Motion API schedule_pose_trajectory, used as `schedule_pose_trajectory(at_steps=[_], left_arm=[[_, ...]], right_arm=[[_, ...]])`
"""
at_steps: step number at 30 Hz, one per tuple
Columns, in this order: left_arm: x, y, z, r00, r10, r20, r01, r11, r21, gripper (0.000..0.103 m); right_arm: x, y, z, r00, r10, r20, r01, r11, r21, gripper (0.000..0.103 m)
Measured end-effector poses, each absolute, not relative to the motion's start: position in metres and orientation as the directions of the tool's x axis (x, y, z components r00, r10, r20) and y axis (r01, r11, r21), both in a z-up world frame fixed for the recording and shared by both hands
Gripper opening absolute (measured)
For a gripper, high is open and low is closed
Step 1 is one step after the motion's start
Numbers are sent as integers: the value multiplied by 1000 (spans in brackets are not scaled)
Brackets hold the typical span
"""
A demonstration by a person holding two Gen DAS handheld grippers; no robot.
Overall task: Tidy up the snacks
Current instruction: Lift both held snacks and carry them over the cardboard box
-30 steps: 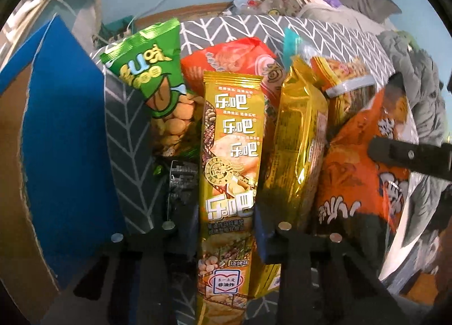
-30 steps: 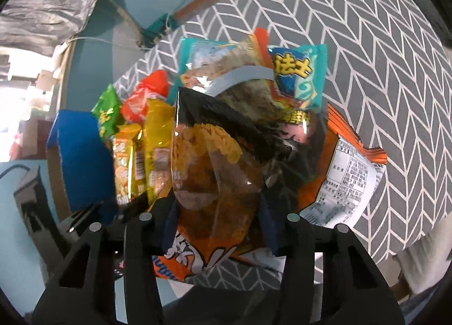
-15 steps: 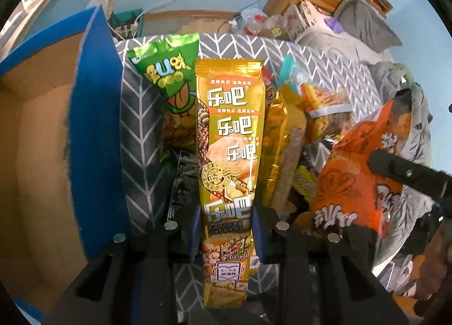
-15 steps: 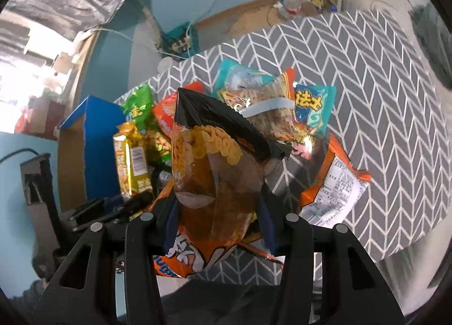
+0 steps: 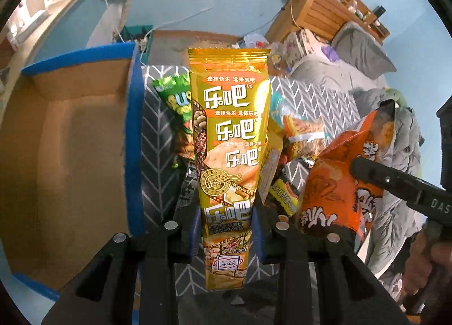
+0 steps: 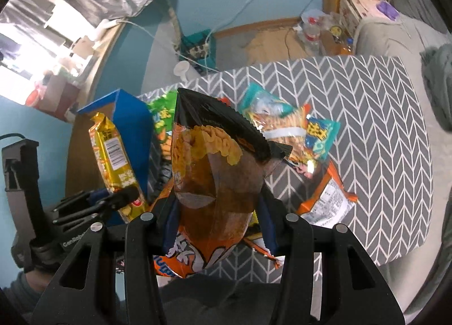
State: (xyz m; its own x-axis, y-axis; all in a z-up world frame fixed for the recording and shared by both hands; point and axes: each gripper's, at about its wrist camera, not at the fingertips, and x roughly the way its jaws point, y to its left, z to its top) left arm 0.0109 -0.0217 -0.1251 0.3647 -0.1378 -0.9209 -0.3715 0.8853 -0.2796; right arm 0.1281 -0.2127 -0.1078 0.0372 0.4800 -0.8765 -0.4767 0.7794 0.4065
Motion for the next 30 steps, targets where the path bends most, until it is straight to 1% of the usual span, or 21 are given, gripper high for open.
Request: schedule_pose_trajectory(at_steps=[9, 20, 30], left_arm=[[-15, 8, -88, 431, -106, -896, -438, 844, -310, 30], [-46, 49, -58, 483, -22, -875, -527, 791, -311, 30], [-76, 90, -57, 471, 61, -880, -612, 741, -277, 30]], right_arm=[[122, -181, -76, 30, 511, -859, -569, 716, 406, 48], [110, -130, -52, -2, 546, -837, -683, 610, 400, 48], [92, -73, -45, -76, 574, -815, -753, 503, 424, 48]])
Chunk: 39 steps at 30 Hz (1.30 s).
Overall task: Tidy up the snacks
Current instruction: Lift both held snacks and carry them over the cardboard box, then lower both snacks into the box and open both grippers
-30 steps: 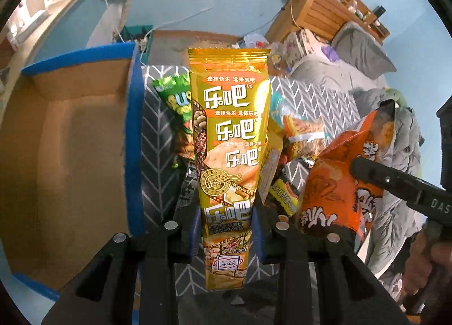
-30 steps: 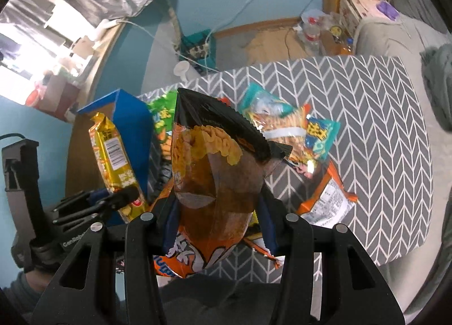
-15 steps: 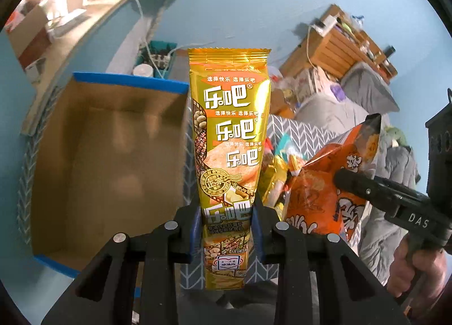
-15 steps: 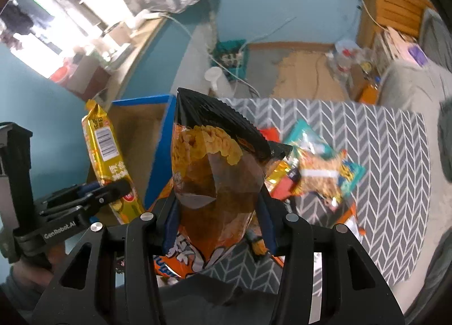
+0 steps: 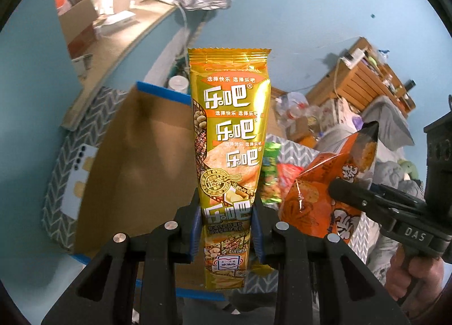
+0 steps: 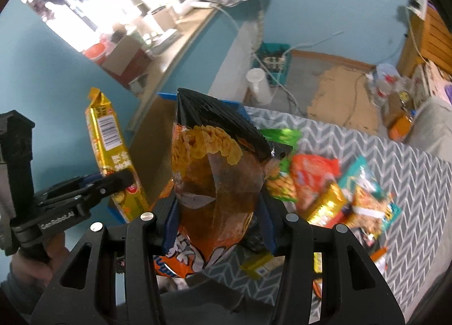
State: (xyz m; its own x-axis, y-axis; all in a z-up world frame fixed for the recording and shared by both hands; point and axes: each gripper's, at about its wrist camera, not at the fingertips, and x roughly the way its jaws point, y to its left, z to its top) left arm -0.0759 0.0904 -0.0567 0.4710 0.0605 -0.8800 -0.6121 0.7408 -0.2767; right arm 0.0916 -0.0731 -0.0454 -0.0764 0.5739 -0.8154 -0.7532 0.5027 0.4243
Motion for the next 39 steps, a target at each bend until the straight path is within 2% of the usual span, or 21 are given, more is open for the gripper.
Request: schedule_pose_trajectory(at_steps=[10, 22, 26, 34, 39], left_arm=[[-96, 131, -92, 400, 90, -912, -681, 695, -230, 30], [-99, 155, -152, 290, 42, -956, -715, 673, -187, 31], [-104, 158, -157, 286, 35, -958, -719, 669, -190, 32], [-114, 156, -143, 285, 37, -958, -734, 651, -193, 43], [-123, 153, -138, 288, 44, -957, -744, 639, -194, 44]], right_arm=[[66, -13, -63, -160, 549, -820, -801, 414, 433, 48], [45, 33, -89, -181, 472, -863, -831, 395, 391, 48], [40, 40, -99, -188, 448, -874, -833, 399, 384, 48], [28, 55, -119, -194, 402, -895, -842, 400, 362, 48], [24, 64, -130, -190, 360, -914, -844, 416, 339, 53]])
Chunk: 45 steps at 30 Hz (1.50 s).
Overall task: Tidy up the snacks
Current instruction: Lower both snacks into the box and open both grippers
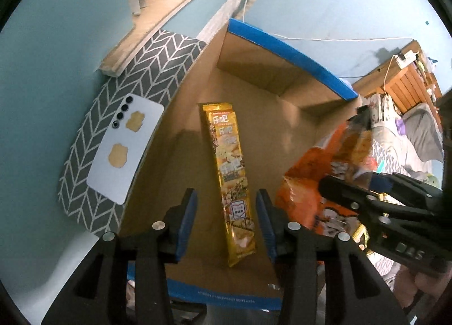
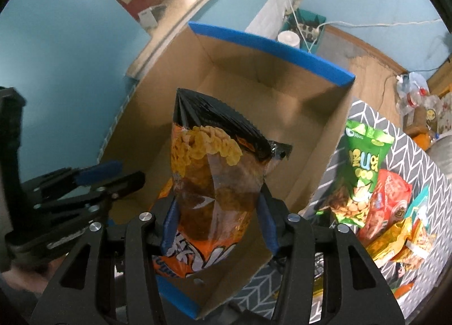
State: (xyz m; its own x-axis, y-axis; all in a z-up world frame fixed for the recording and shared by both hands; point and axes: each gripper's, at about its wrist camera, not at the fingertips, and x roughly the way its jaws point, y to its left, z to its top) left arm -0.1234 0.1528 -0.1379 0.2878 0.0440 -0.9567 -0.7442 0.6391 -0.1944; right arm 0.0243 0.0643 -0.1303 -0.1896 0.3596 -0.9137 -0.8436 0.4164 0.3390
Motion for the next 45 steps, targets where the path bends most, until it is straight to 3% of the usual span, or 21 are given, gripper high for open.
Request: schedule_pose_trajectory(at_steps=[7, 15, 19, 32, 45], left_arm=[[-133, 147, -132, 301, 49, -952, -747, 633, -204, 45], [-135, 134, -114, 322, 66, -944, -744, 634, -209, 51], [-129, 124, -102, 331, 83, -940, -725, 660, -197, 54], [-97, 91, -77, 363, 68, -929, -647, 736, -199, 58], [-61, 52, -73, 363, 21, -931, -553, 810, -197, 62]], right_arm=[[19, 67, -129, -184, 340, -922, -848, 419, 324, 64], [22, 54, -104, -114, 361, -926, -852, 444, 278, 66], [26, 42, -91, -76, 366, -928, -846, 469, 254, 72], [51, -7, -52, 60, 363, -930, -815, 556, 164, 76], [72, -72, -46, 92, 338, -937, -721, 672, 171, 78]])
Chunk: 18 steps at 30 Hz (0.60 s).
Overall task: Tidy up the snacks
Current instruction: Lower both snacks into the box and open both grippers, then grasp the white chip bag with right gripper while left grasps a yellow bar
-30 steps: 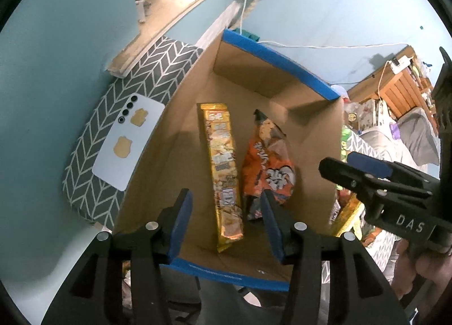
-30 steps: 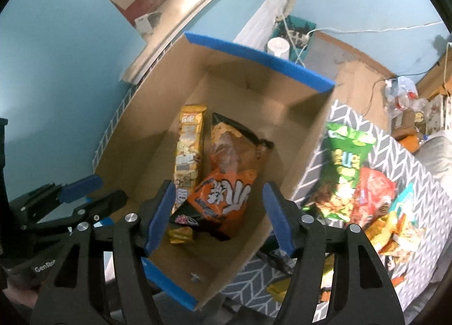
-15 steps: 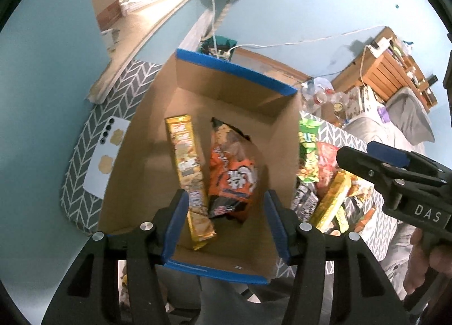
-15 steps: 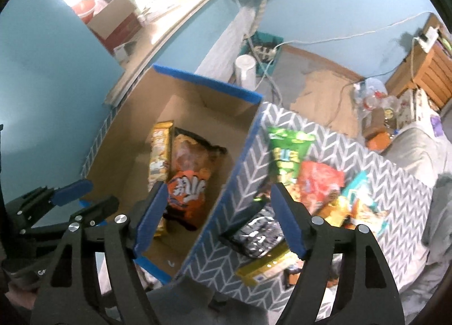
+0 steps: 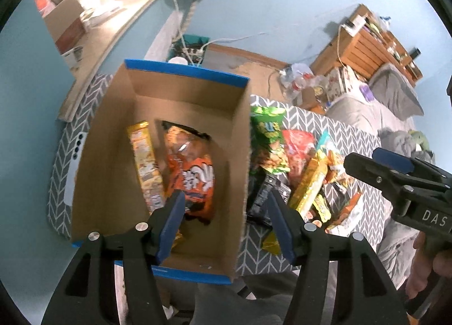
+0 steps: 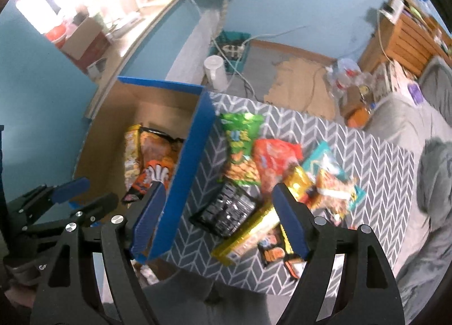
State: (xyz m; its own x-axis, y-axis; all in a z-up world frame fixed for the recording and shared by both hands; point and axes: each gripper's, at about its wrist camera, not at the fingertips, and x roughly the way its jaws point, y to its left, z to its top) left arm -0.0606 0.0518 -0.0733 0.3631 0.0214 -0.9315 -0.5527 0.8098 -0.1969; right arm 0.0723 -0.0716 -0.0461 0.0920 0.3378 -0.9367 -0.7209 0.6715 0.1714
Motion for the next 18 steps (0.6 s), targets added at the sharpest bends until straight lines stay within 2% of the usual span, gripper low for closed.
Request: schedule_pose_trajectory(at_steps=[11, 18], left_arm=[[-23, 9, -82, 342, -13, -940, -439, 882, -172, 70], [0, -18, -100, 304, -42, -952, -358, 921, -155, 70]], right_arm=[[100, -152, -64, 110, 273, -956, -580, 798, 161, 78], [113, -204, -76, 111, 240, -964, -473, 866, 161, 78]])
